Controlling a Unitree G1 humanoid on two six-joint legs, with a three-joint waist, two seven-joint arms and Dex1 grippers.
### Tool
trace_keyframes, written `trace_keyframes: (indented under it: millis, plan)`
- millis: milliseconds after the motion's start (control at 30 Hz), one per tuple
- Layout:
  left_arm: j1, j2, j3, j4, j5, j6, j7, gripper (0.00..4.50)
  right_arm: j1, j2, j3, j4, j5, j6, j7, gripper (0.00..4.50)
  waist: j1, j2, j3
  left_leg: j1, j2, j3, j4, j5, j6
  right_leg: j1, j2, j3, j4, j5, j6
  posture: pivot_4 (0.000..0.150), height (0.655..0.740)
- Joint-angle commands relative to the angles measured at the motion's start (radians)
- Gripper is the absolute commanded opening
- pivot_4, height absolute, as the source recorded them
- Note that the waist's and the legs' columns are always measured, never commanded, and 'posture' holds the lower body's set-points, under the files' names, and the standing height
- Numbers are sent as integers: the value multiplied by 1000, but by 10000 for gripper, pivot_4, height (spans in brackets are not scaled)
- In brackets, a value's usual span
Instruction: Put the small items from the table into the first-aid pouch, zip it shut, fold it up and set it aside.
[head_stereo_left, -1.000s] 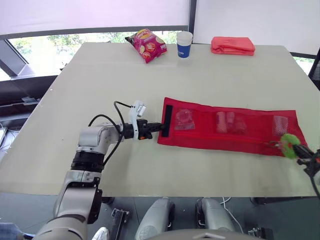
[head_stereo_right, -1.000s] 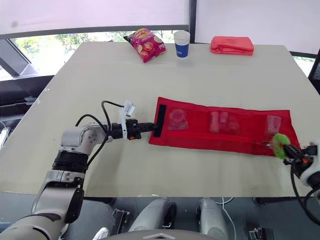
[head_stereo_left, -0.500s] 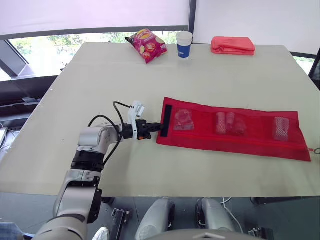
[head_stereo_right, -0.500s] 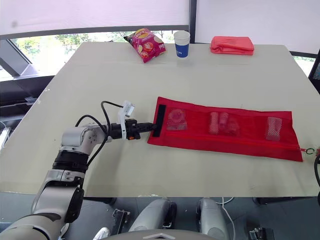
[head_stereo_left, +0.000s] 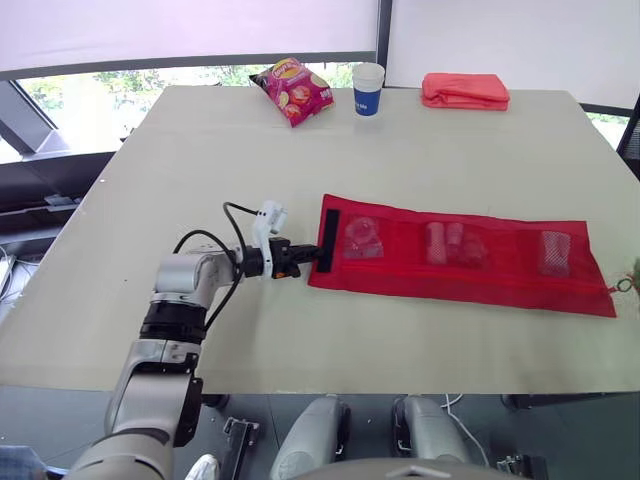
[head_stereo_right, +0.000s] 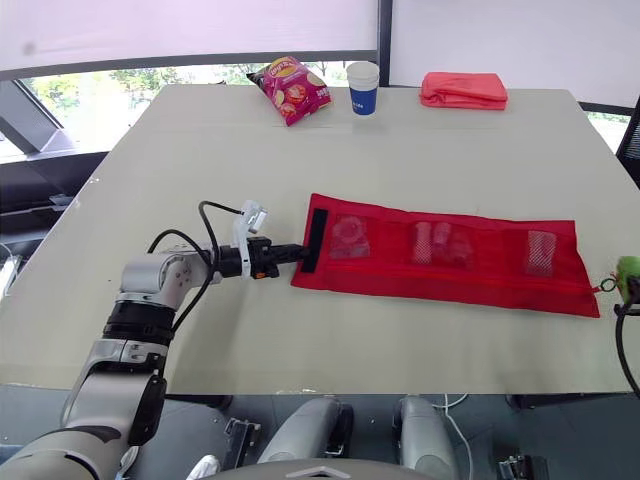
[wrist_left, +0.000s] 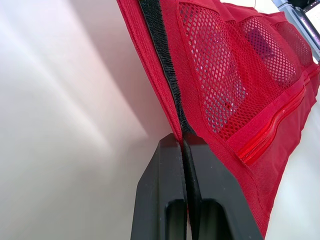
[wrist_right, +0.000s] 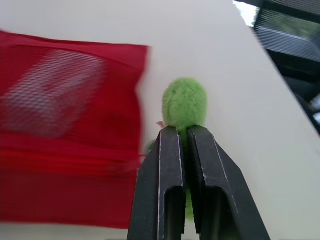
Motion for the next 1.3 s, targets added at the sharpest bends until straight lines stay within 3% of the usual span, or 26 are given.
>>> trace_keyframes:
  millis: [33, 200, 300, 433, 567, 633, 800, 1267, 1300]
  plan:
    - [-13, 16, 23, -4, 8, -18, 2, 136, 2, -15, -46, -22, -16, -2, -4, 0, 1, 0, 0, 0, 0, 0, 0, 0, 0, 0, 0, 0, 0, 0, 0, 1500, 7395]
    - [-16, 14, 18, 3, 11, -23, -1, 136, -22, -16, -56, 33, -82, -16, -61, 0, 1, 0, 0, 0, 0, 0, 0, 0, 0, 0, 0, 0, 0, 0, 0, 1500, 7395]
    - [-17, 15, 18, 5, 11, -24, -2, 0, -25, -15, -79, 63, -99, -6, -79, 9635, 1, 0, 0, 0, 0, 0, 0, 0, 0, 0, 0, 0, 0, 0, 0, 1500, 7395]
    - [-16, 16, 19, 3, 11, -24, -2, 0, -31, 9, -121, 61, -62, 9, -78, 28421, 1, 0, 0, 0, 0, 0, 0, 0, 0, 0, 0, 0, 0, 0, 0, 1500, 7395]
    - [-12, 26, 25, 0, 10, -22, -6, 0, -12, 81, -183, -46, 135, 126, -39, 43508, 1, 0, 0, 0, 0, 0, 0, 0, 0, 0, 0, 0, 0, 0, 0, 1500, 7395]
    - [-8, 37, 28, -1, 11, -23, -9, 0, 23, 144, -206, -128, 309, 240, -45, 44388, 0, 0, 0, 0, 0, 0, 0, 0, 0, 0, 0, 0, 0, 0, 0, 1500, 7395]
    - [3, 73, 47, 8, 12, -27, -11, 0, 104, 254, -143, -254, 480, 367, -115, 44388, 0, 1, 0, 0, 1, -1, -1, 0, 0, 0, 0, 0, 0, 0, 0, 1500, 7395]
    - [45, 160, 66, -2, 21, -50, -39, 0, 108, 353, 27, -275, 488, 333, -213, 44388, 0, 2, 0, 0, 1, 0, -3, 0, 0, -1, 0, 0, 0, 0, 0, 1500, 7395]
    - [48, 164, 65, -7, 23, -55, -44, 4704, 104, 357, 31, -277, 493, 329, -221, 45000, 0, 2, 0, 0, 1, 0, -3, 0, 0, -1, 0, 0, 0, 0, 0, 1500, 7395]
